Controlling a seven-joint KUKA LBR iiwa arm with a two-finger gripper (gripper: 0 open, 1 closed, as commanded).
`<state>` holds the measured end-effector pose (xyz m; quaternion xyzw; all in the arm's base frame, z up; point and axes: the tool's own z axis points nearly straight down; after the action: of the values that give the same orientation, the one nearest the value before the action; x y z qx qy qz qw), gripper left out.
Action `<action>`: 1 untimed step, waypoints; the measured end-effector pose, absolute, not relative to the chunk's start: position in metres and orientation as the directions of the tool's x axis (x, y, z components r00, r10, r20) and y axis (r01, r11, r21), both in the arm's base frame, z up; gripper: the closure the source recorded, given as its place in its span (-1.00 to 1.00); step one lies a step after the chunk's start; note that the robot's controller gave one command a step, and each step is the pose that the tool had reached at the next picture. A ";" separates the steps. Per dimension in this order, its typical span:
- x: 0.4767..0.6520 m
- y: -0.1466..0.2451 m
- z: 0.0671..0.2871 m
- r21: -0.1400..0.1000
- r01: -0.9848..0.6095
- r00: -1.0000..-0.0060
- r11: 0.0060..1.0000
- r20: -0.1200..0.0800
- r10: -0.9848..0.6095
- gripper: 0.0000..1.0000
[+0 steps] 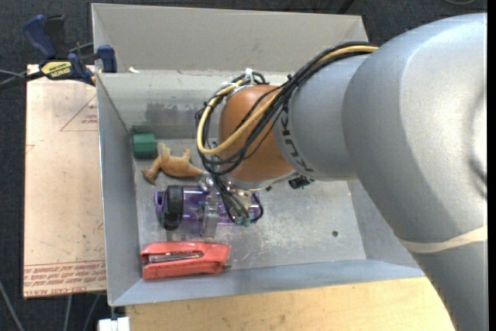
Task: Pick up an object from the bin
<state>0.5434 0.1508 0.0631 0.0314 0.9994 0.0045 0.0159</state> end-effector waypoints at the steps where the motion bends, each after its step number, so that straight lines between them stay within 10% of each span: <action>1: 0.541 0.152 0.064 0.010 0.066 -0.997 0.998 -0.026 0.066 1.00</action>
Offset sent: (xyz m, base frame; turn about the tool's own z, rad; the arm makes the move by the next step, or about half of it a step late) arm 0.0001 0.0000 0.0260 0.0000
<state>0.5412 0.1519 0.0643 0.0330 0.9994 0.0044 0.0132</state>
